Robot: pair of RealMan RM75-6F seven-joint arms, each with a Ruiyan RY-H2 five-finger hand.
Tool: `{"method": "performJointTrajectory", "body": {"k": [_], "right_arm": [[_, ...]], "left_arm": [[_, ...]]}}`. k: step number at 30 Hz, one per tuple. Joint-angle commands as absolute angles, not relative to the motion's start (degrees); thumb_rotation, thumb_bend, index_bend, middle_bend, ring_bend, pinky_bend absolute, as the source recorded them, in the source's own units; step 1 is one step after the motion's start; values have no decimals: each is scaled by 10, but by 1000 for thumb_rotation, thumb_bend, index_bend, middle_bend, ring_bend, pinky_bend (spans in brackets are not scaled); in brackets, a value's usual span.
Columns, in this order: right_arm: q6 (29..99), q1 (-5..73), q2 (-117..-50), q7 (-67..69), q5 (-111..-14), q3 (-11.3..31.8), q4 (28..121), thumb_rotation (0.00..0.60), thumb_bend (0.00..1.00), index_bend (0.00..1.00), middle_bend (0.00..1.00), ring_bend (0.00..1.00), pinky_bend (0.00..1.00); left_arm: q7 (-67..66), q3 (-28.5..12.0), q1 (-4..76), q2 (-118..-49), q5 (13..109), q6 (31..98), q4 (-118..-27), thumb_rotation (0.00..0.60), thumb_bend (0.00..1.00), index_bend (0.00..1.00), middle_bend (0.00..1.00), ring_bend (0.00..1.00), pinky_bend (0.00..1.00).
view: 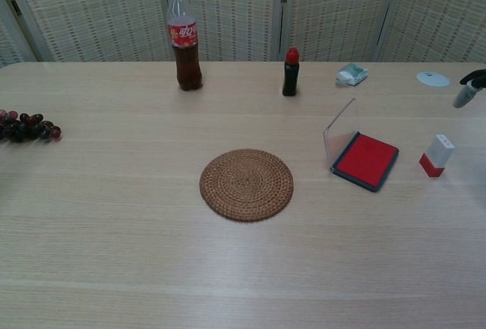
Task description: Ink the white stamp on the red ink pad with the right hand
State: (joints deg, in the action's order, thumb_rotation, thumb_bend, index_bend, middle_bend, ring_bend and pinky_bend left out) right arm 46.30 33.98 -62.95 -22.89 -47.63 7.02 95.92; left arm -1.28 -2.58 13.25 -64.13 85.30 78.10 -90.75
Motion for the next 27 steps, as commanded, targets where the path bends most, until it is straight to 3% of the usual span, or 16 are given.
{"method": "performJointTrajectory", "body": {"k": [1, 8, 27], "right_arm": [[469, 343, -635, -225, -482, 68, 954, 600, 317, 203, 0, 0, 0], [465, 356, -638, -227, -476, 59, 944, 600, 248, 192, 0, 0, 0], [436, 395, -691, -238, -432, 33, 881, 600, 305, 235, 0, 0, 0]], "left_arm": [[-13, -26, 133, -641, 853, 782, -907, 600, 364, 0, 0, 0, 0], [-6, -27, 135, -641, 856, 780, -904, 600, 364, 0, 0, 0, 0], [16, -28, 134, -636, 861, 785, -901, 600, 364, 0, 0, 0, 0]]}}
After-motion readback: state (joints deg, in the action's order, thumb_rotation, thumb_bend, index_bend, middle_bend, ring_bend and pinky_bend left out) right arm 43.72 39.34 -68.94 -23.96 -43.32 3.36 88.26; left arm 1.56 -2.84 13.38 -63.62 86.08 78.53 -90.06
